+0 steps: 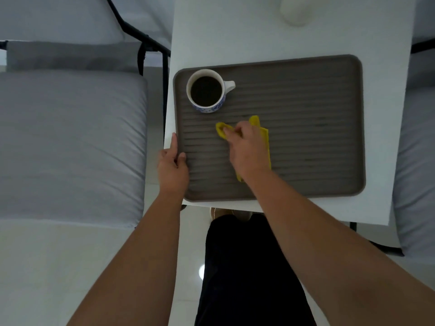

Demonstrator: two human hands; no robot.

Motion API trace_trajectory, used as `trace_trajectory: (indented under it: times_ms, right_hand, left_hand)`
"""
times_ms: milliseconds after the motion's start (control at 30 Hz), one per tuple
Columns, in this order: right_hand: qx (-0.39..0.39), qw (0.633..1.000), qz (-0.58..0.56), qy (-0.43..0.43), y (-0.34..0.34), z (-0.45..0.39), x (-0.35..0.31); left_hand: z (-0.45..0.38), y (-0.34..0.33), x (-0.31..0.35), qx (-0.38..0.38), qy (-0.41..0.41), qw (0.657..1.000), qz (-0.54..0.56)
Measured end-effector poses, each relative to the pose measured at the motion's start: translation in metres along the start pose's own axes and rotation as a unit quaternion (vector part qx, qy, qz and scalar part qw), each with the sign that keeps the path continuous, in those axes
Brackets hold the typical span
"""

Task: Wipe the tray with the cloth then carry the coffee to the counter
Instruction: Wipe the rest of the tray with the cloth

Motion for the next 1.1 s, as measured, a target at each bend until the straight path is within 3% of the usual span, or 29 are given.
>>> trace_trajectory:
  times_ms: [167, 233, 467, 533, 600, 733, 900, 1000, 1100]
  right_hand:
    - [0.05, 0.977, 0.047, -0.203, 0.035, 0.002, 0.076]
    - [0.05, 0.972, 0.058, -0.224, 0.044, -0.001, 0.074]
    - [-0.059, 0.995, 0.038, -0.069, 0.014, -0.032, -0.001]
    - [-0.1, 0.993, 0.055, -0.02, 0.015, -0.034, -0.001]
    - [-0.094, 0.994, 0.05, 0.008, 0.025, -0.031, 0.011]
    - [-0.023, 0.987, 0.138, -0.076, 0.055, -0.008, 0.071]
    - [0.08, 0.96, 0.055, -0.262, 0.084, 0.027, 0.137]
    - [0.132, 0.922, 0.023, -0.364, 0.086, 0.025, 0.139]
    - [0.126, 0.917, 0.035, -0.376, 0.073, 0.01, 0.111]
  left_hand:
    - [0.002, -0.002, 0.003, 0.001, -0.004, 1.0, 0.025]
    - [0.003, -0.004, 0.004, 0.004, -0.007, 0.999, 0.035]
    - [0.0, -0.002, 0.002, -0.01, 0.003, 0.999, 0.043]
    - [0.001, -0.002, 0.002, -0.008, 0.0, 0.999, 0.049]
    - [0.003, -0.004, 0.004, 0.001, 0.006, 0.998, 0.058]
    - [0.006, -0.008, 0.007, 0.023, 0.008, 0.998, 0.066]
    - [0.007, -0.01, 0.006, 0.036, -0.001, 0.998, 0.059]
    - [0.006, -0.011, 0.006, 0.04, -0.001, 0.998, 0.053]
    - [0.004, -0.012, 0.003, 0.04, -0.017, 0.998, 0.044]
Point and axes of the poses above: each hand's wrist, its own z-axis away from the middle knuckle, its own y-axis out of the back of the hand, x = y × z, the point moved 1 cm from there along -z, towards the middle knuckle, and after that the axes turned 10 degrees about y, right-handed, at the moved point
